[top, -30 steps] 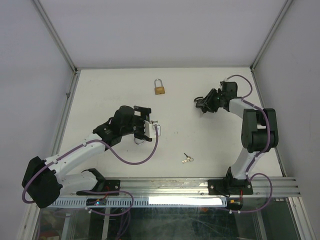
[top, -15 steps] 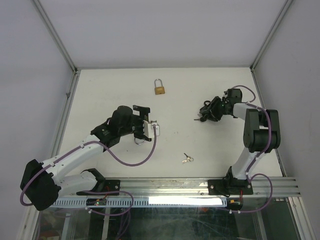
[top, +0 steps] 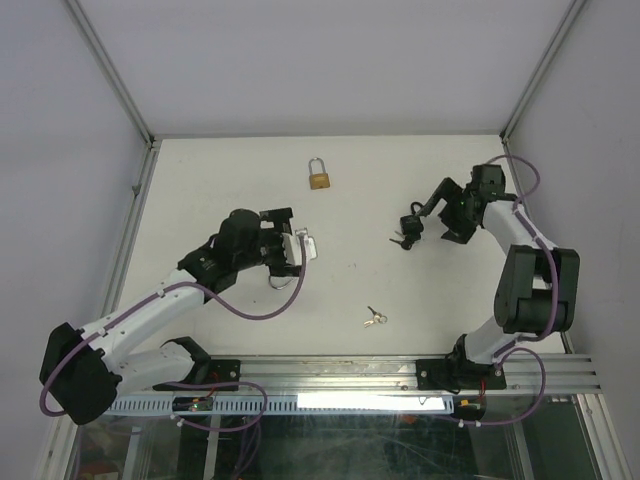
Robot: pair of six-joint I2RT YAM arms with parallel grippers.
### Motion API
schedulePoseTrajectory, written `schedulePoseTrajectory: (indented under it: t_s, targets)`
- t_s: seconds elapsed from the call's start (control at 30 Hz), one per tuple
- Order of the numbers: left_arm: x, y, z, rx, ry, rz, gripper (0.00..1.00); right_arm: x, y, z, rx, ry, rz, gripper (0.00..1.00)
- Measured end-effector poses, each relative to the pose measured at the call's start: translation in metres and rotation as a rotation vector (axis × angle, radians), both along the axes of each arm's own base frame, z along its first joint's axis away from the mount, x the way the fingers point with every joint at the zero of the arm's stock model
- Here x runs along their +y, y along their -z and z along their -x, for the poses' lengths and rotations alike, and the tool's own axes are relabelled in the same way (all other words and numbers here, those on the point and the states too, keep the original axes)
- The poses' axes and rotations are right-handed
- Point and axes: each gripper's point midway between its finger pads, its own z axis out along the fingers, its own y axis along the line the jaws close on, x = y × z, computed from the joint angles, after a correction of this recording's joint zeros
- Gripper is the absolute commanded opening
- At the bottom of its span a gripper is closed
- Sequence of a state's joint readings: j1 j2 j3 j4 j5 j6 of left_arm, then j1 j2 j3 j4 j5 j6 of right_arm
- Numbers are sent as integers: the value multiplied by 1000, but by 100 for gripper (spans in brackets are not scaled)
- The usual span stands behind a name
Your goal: Unlock with the key
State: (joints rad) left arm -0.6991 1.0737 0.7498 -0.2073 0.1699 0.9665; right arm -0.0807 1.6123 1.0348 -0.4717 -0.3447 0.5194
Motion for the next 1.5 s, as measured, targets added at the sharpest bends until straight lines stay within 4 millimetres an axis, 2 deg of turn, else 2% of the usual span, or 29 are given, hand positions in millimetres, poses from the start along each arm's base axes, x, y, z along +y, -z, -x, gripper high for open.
schedulePoseTrajectory:
  t_s: [0.1, 0.17, 0.2, 0.27, 0.33, 0.4, 0.47, 0.5, 0.6, 0.7, 0.77, 0.9, 1.17, 1.27, 1.37, 1.5]
  targets:
    - [10, 1, -9, 146, -116, 103, 99, -13, -28, -7, -56, 7, 116, 100]
    - [26, -4, -32, 254, -258, 193, 99, -11, -54, -24, -122, -16, 203, 100]
    - [37, -7, -47, 300, -339, 240, 99, -4, -69, -36, -162, -39, 244, 100]
    - [56, -11, -70, 372, -474, 325, 99, 26, -99, -63, -251, -107, 307, 100]
    - [76, -10, -85, 442, -596, 399, 99, 71, -125, -93, -340, -186, 340, 100]
    - [89, -6, -89, 500, -678, 452, 99, 119, -132, -116, -397, -257, 360, 100]
    - [100, -3, -89, 550, -744, 499, 99, 160, -121, -131, -408, -319, 370, 100]
    - [103, -2, -90, 565, -766, 518, 99, 182, -108, -136, -400, -353, 377, 100]
    - [107, -2, -90, 587, -795, 549, 99, 229, -62, -145, -348, -436, 401, 100]
    - [106, 0, -86, 610, -794, 565, 99, 261, -13, -150, -298, -496, 432, 100]
    - [105, 4, -82, 624, -796, 567, 99, 275, 11, -153, -286, -524, 454, 100]
    - [105, 15, -76, 650, -803, 561, 99, 282, 33, -152, -277, -558, 497, 100]
    - [103, 20, -73, 666, -788, 563, 99, 287, 33, -173, -365, -583, 593, 97]
    - [102, 18, -74, 659, -785, 567, 99, 289, 46, -175, -360, -594, 601, 93]
    - [102, 18, -74, 656, -783, 567, 99, 291, 45, -179, -378, -593, 600, 87]
    - [103, 17, -74, 653, -782, 567, 99, 288, 46, -182, -377, -591, 601, 72]
